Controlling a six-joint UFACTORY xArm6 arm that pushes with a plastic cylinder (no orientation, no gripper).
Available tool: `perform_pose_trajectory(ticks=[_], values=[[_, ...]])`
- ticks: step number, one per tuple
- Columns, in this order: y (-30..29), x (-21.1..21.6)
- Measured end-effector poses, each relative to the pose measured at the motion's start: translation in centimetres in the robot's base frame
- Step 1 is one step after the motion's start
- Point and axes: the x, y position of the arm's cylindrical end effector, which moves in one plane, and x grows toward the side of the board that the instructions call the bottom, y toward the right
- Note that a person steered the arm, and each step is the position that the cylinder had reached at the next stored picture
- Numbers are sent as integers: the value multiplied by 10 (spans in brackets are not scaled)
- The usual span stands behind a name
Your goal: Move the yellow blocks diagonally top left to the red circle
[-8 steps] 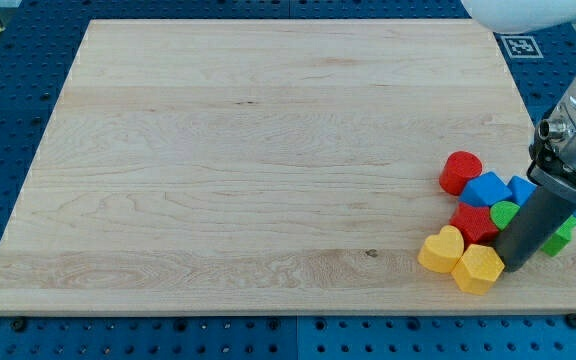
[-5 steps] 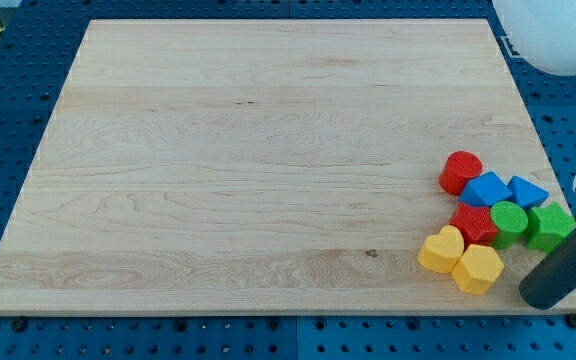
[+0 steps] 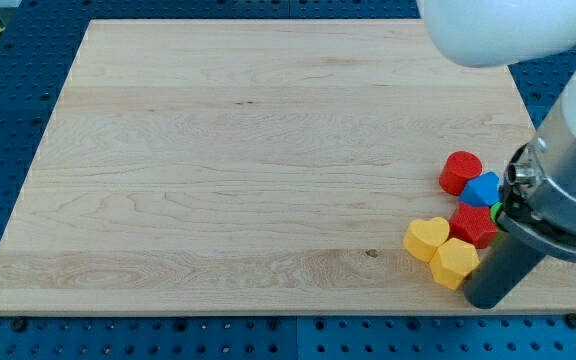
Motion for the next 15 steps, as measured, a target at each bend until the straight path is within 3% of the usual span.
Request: perform_pose_trajectory(ticks=[2,5,11,13,15], values=[[-40,-13],[-37,-27],[-59,-154],[-108,-179],[-98,-179]])
